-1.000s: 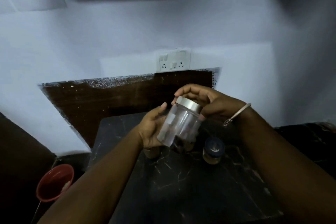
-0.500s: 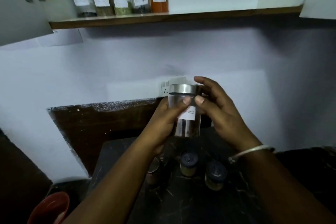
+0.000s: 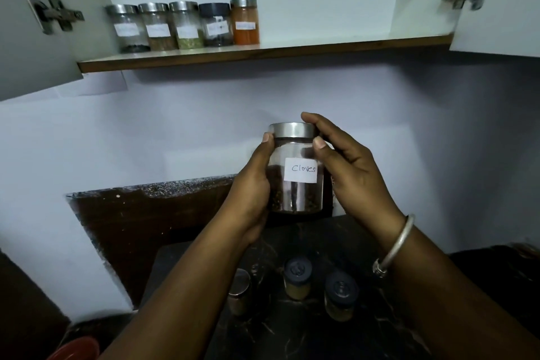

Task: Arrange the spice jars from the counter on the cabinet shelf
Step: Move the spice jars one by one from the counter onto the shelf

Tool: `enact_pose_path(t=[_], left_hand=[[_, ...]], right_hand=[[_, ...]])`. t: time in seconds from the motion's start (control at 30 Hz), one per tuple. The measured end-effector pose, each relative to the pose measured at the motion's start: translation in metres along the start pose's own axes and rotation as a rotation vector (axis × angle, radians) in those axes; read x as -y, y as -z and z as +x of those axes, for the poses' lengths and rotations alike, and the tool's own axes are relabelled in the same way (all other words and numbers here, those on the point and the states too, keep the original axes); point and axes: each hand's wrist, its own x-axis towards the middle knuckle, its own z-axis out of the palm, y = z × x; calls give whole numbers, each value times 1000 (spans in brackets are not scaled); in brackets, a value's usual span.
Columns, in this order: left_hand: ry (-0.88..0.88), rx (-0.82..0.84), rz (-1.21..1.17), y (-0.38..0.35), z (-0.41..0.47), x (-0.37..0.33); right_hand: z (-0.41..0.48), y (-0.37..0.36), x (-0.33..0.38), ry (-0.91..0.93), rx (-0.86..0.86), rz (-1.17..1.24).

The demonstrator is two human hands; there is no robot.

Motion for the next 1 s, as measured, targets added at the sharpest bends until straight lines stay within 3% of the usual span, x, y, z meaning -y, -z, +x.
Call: enact_pose_path(t=[0.47, 0.63, 0.83, 0.93, 1.0], left_hand=[[-136, 46, -114, -8, 31, -15], [-279, 20, -8, -12, 66, -66], [-493, -46, 90, -25, 142, -165], [-532, -167, 343, -7, 196, -195], [-571, -332, 723, 18, 231, -195]], right_hand=[[30, 18, 18, 151, 73, -149], [72, 28, 43, 178, 128, -239], [177, 29, 90, 309, -9, -523], [249, 30, 81, 246, -11, -515], [299, 28, 61, 207, 9, -531]])
